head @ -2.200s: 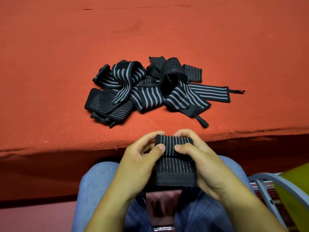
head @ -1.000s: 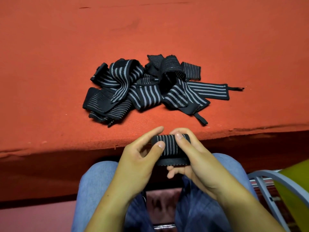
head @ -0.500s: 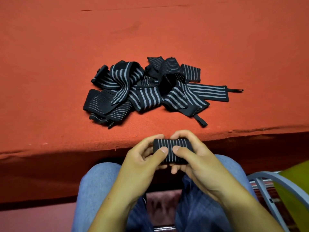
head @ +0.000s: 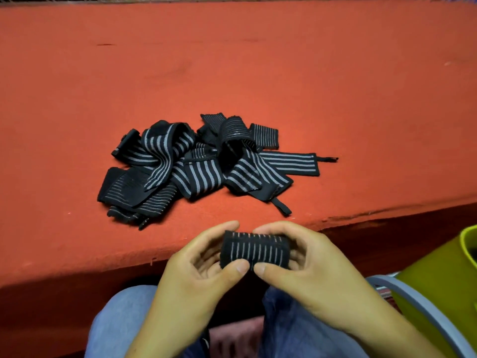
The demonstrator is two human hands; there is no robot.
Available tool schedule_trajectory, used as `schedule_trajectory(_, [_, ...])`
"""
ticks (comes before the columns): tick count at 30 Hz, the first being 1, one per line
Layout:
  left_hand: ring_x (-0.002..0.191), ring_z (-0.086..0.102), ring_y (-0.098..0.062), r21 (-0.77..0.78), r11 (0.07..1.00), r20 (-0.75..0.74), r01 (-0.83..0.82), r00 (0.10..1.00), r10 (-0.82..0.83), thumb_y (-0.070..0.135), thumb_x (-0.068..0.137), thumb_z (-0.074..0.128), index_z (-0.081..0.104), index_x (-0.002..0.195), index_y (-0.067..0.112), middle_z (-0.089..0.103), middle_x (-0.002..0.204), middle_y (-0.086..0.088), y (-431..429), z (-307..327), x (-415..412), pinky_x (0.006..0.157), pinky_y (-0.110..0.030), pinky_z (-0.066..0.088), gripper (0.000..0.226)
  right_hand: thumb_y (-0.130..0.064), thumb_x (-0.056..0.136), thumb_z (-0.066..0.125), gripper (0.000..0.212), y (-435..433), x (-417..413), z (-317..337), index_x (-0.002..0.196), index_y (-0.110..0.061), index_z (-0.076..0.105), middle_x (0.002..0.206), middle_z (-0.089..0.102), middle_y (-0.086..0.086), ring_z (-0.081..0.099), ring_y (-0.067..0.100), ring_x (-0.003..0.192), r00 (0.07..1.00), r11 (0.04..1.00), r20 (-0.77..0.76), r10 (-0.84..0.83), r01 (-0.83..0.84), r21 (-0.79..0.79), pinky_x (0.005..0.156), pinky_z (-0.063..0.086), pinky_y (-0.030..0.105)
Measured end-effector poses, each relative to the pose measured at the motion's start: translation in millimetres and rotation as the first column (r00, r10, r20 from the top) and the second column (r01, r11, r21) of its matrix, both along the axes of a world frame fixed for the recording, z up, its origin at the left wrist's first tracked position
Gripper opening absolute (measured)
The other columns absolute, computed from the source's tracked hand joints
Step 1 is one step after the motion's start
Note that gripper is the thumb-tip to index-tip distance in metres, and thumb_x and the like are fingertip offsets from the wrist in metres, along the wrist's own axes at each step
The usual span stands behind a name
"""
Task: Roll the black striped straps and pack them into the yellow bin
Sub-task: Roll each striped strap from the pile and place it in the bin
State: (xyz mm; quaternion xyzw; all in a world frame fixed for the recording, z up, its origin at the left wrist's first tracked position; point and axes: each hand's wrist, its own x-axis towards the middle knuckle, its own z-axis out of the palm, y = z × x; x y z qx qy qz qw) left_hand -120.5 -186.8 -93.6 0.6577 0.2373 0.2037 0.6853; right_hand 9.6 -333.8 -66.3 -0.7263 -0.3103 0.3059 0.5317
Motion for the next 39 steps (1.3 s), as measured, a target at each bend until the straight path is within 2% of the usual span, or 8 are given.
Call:
schedule_trajectory(3, [0.094,0.075,-0.01,0.015,0.999,0.048,0.035,0.998,-0.036,0.003,0.058,0.091,0.078,0.112,0.035,0.079,0.105,-0.005,-7,13,13,0.079,-0.013,0.055,0.065,-0.023,0.076,0.081,0.035,-14,8,25,0.106,-0.036,0.07,0.1,0.076,-0.012,0.072,0.007,0.093,0.982,0.989,0.184,0.033,-0.006,-0.146,0.09,0.058,0.037])
schedule_trajectory(7, [0.091,0.076,-0.01,-0.009,0.991,0.145,0.13,0.981,-0.127,0.005,0.051,0.088,0.077,0.108,0.043,0.08,0.101,-0.008,-27,39,40,0.076,-0.013,0.056,0.069,-0.041,0.078,0.079,0.034,-42,24,68,0.11,-0.04,0.067,0.099,0.074,-0.017,0.069,0.001,0.09,0.912,0.956,0.388,0.135,-0.016,-0.293,0.087,0.056,0.035])
schedule_trajectory(13, [0.105,0.072,-0.006,0.056,0.954,0.227,0.295,0.926,-0.3,0.016,0.072,0.076,0.066,0.118,0.054,0.077,0.112,0.012,-99,58,85,0.082,-0.015,0.054,0.06,-0.018,0.082,0.087,0.026,-127,52,118,0.101,-0.029,0.072,0.085,0.073,-0.004,0.065,0.011,0.076,0.936,0.97,0.35,0.027,0.06,-0.235,0.071,0.052,0.026])
schedule_trajectory(17, [0.124,0.058,0.008,0.251,0.88,0.109,0.403,0.892,-0.44,0.027,0.096,0.07,0.064,0.125,0.047,0.067,0.125,0.03,-123,58,108,0.106,-0.025,0.046,0.036,-0.009,0.082,0.08,0.025,-198,80,124,0.094,-0.029,0.072,0.083,0.071,0.005,0.065,0.013,0.075,0.925,0.937,0.35,-0.148,0.245,-0.251,0.069,0.051,0.032])
schedule_trajectory(21, [0.141,0.034,0.013,0.519,0.715,-0.072,0.47,0.857,-0.511,0.039,0.1,0.061,0.06,0.134,0.046,0.047,0.148,0.032,-139,50,137,0.123,-0.028,0.025,0.035,-0.012,0.084,0.075,0.013,-257,112,98,0.093,-0.02,0.073,0.082,0.071,0.009,0.065,0.016,0.076,0.878,0.8,0.401,-0.26,0.429,-0.42,0.08,0.052,0.051])
schedule_trajectory(29, [0.143,0.037,0.002,0.583,0.627,-0.165,0.518,0.83,-0.532,0.039,0.101,0.059,0.065,0.132,0.036,0.044,0.152,0.024,-173,31,161,0.123,-0.032,0.026,0.032,-0.031,0.085,0.083,0.017,-314,154,51,0.091,-0.019,0.073,0.084,0.072,-0.002,0.065,0.017,0.081,0.853,0.592,0.44,-0.282,0.515,-0.62,0.071,0.047,0.033])
schedule_trajectory(33, [0.14,0.038,0.008,0.602,0.622,-0.171,0.501,0.841,-0.513,0.034,0.098,0.064,0.068,0.127,0.033,0.044,0.151,0.024,-184,23,164,0.116,-0.019,0.028,0.029,-0.034,0.081,0.084,0.028,-331,181,33,0.092,-0.011,0.072,0.095,0.076,0.014,0.071,0.029,0.091,0.892,0.458,0.416,-0.178,0.449,-0.767,0.081,0.056,0.044])
schedule_trajectory(39, [0.129,0.035,0.027,0.614,0.62,-0.167,0.489,0.848,-0.503,0.035,0.094,0.066,0.069,0.115,0.041,0.044,0.146,0.033,-184,16,166,0.099,0.008,0.019,0.022,-0.038,0.077,0.083,0.039,-324,215,9,0.095,-0.005,0.074,0.076,0.065,0.007,0.057,0.025,0.061,0.963,0.144,0.268,-0.016,0.267,-0.953,0.055,0.046,0.03])
